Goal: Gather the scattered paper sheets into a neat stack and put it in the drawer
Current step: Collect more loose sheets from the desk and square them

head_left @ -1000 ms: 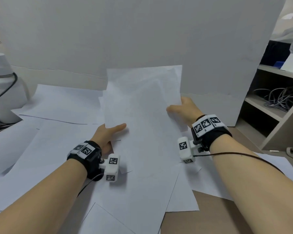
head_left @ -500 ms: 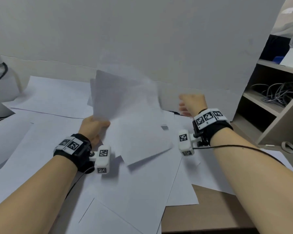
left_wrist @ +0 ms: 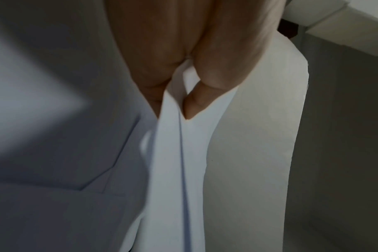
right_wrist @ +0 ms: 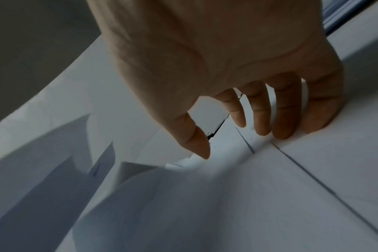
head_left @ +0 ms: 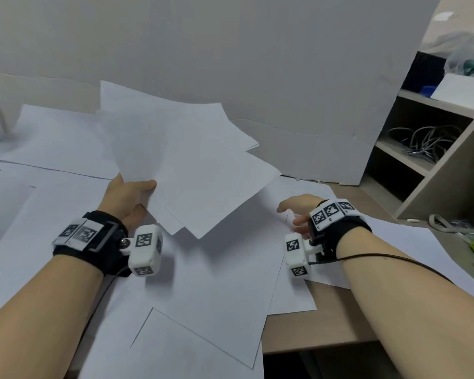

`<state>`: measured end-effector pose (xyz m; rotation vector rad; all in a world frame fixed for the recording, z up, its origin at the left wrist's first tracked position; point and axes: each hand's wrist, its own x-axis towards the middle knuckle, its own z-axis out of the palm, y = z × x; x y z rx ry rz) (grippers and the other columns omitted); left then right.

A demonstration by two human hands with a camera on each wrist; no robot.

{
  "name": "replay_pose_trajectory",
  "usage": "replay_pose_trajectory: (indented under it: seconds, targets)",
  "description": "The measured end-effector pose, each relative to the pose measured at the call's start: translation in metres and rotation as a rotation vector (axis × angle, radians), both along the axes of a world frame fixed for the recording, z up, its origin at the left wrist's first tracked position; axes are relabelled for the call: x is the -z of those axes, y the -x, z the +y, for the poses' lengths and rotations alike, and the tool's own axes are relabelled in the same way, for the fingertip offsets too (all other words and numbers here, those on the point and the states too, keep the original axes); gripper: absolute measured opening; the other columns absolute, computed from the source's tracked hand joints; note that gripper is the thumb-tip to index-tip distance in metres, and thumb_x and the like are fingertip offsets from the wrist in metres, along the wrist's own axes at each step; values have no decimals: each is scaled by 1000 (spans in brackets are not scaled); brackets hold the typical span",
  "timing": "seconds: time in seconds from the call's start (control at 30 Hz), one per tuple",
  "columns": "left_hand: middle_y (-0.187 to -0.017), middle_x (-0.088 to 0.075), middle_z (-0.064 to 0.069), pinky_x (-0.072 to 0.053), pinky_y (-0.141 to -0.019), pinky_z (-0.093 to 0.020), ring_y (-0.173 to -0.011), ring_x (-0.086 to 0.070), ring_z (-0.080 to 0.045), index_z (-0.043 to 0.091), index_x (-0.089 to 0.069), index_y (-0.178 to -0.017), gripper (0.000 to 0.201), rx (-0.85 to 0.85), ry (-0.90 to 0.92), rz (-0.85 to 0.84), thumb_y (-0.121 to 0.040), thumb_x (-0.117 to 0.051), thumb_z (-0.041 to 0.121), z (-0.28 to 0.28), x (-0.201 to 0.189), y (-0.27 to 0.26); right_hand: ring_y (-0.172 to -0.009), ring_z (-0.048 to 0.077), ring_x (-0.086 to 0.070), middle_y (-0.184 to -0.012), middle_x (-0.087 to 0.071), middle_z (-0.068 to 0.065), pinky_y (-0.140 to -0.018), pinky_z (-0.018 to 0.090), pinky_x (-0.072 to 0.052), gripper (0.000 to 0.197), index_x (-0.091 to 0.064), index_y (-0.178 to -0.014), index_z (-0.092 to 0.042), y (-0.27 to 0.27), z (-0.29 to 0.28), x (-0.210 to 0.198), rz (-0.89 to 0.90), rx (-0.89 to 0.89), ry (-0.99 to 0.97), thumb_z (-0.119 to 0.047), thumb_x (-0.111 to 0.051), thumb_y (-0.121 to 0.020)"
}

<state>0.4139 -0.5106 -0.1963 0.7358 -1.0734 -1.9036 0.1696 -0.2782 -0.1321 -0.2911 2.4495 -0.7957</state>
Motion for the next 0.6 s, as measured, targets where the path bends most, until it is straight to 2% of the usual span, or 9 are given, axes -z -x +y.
replay_pose_trajectory:
  seconds: [0.1, 0.2, 0.3, 0.33, 0.4, 0.47, 0.5, 0.57, 0.6]
  targets:
    - [-120, -70, -16, -55, -91, -53, -99, -72, -32, 5, -57, -134, 52, -20, -34, 12, -88, -53, -17, 6, 2, 4, -97, 29, -52, -94, -55, 9, -81, 35, -45, 48, -53, -130, -7, -15, -5, 1, 90, -117, -138, -29, -68, -89]
    - [-119, -71, -17, -54, -92, -59, -107, -70, -37, 6, -60, -131, 52, -14, -51, 17, -85, -54, -17, 7, 2, 3, -118, 30, -54, -131, -54, 12, -88, 34, -45, 54, -52, -135, -12, -25, -7, -2, 124, -204, -254, -35, -68, -88]
    - [-119, -72, -15, -53, -91, -62, -102, -72, -34, 8, -61, -131, 52, -4, -77, 23, -85, -52, -17, 10, 1, 0, -115, 28, -54, -121, -55, 3, -93, 32, -46, 48, -57, -126, -18, -28, -2, -5, 114, -272, -294, -41, -70, -86]
    - [-117, -72, -14, -53, -90, -61, -98, -73, -32, 8, -60, -131, 52, -2, -80, 23, -86, -51, -16, 11, 0, 0, -108, 27, -58, -110, -58, 1, -89, 32, -48, 40, -61, -115, -19, -28, 1, -6, 88, -269, -271, -42, -71, -85]
    - [-115, -73, -12, -54, -88, -58, -91, -74, -27, 8, -60, -132, 52, 4, -81, 22, -88, -50, -17, 13, -2, 1, -70, 23, -62, -73, -64, 3, -64, 28, -47, 32, -66, -82, -17, -29, 8, -5, 47, -238, -220, -45, -78, -76]
    - [-117, -72, -12, -53, -92, -58, -94, -73, -28, 8, -59, -132, 51, 2, -69, 23, -88, -50, -17, 14, -2, 1, -42, 19, -53, -50, -60, 4, -44, 20, -39, 36, -66, -65, -13, -27, 12, -4, 8, -240, -208, -45, -80, -75]
    - [-117, -71, -13, -52, -94, -58, -96, -72, -29, 7, -59, -132, 50, 2, -63, 23, -89, -51, -17, 14, -3, 1, -43, 19, -56, -57, -67, 6, -42, 21, -42, 34, -71, -73, -10, -26, 12, -1, -25, -249, -182, -42, -80, -75]
    - [-113, -72, -12, -53, -94, -58, -91, -72, -27, 7, -59, -132, 49, -8, -57, 7, -89, -51, -16, 15, -4, -1, -64, 24, -71, -82, -76, 7, -59, 31, -58, 43, -73, -101, -7, -22, 12, 4, -74, -269, -144, -39, -82, -73]
    - [-111, -71, -11, -53, -94, -57, -88, -72, -26, 6, -58, -132, 48, -12, -57, -3, -90, -52, -16, 15, -4, -2, -64, 21, -71, -82, -76, 4, -60, 29, -58, 44, -71, -104, -8, -21, 10, 7, -38, -279, -166, -39, -81, -74]
